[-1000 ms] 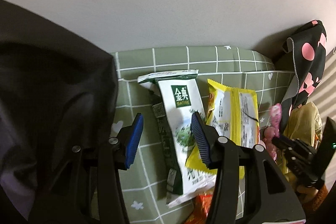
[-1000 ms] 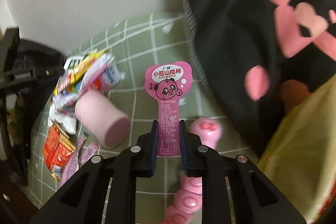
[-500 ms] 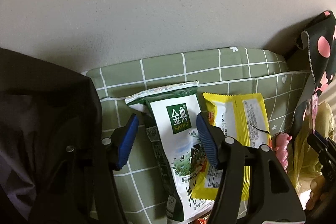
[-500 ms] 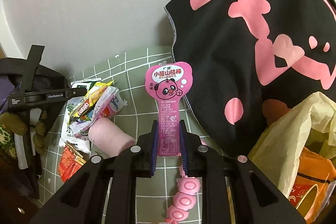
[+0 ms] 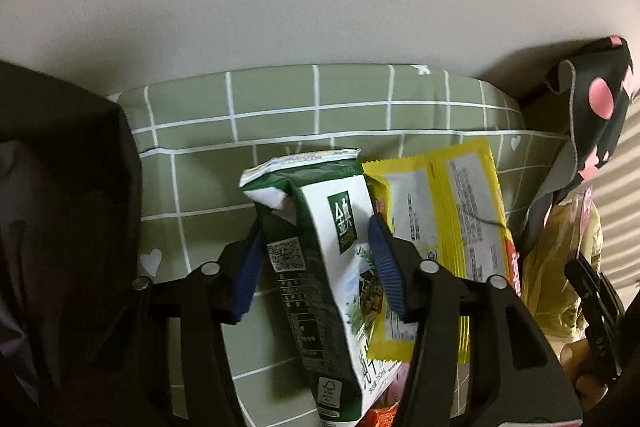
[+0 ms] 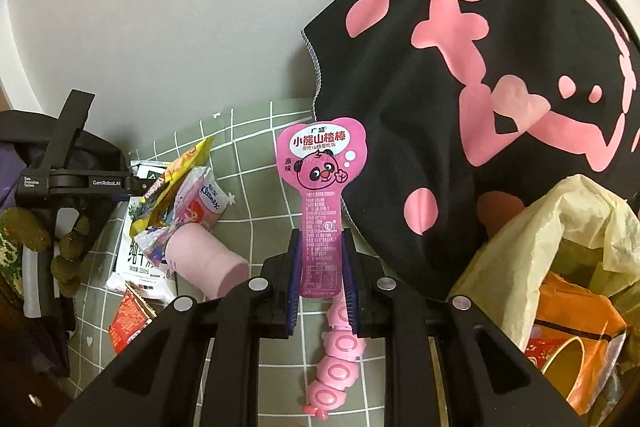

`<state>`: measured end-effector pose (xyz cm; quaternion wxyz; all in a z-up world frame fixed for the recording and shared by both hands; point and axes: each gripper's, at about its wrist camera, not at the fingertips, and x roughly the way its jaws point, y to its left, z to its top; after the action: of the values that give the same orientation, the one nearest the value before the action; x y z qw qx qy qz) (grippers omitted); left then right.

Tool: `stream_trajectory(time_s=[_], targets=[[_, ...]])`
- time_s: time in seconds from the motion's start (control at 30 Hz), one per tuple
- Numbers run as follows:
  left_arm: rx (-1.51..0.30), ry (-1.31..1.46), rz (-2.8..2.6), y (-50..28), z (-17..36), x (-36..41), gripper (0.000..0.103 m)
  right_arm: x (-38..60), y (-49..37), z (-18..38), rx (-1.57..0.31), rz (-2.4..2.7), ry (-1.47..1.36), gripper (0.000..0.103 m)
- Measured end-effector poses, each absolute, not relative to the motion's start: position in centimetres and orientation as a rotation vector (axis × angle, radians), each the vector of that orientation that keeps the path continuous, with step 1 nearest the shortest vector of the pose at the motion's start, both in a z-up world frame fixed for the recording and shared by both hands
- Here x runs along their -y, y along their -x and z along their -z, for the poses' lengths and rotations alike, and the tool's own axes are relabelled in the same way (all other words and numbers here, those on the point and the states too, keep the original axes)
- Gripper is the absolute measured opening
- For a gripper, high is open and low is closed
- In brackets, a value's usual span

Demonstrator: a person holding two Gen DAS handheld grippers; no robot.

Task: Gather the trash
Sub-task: 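Lift the milk carton with the left tool while the right tool lifts the pink lollipop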

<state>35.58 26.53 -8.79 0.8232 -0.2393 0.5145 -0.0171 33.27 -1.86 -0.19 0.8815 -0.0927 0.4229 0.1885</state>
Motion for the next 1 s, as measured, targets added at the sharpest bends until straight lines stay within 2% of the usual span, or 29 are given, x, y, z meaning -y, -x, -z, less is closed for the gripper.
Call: stream_trajectory(time_s=[0.13,0.73,1.0], targets=[[-1.054,0.484,0.053,-35.0,8.2,-25.7,0.035,2.4,-33.1,0.3,-0.874,-0.385,0.186,0.019],[-0.786,0.352,0.077,-31.1,-2.2,-24.9,0.030,5.0,-30.1,-2.4,-0.761,-0.393,0.132,0.019],[-0.670,0.291,0.104,-29.1,-7.4,-23.2,0.030,5.3,-29.1,-5.6,-0.670,-0.408,0.118,0.019]])
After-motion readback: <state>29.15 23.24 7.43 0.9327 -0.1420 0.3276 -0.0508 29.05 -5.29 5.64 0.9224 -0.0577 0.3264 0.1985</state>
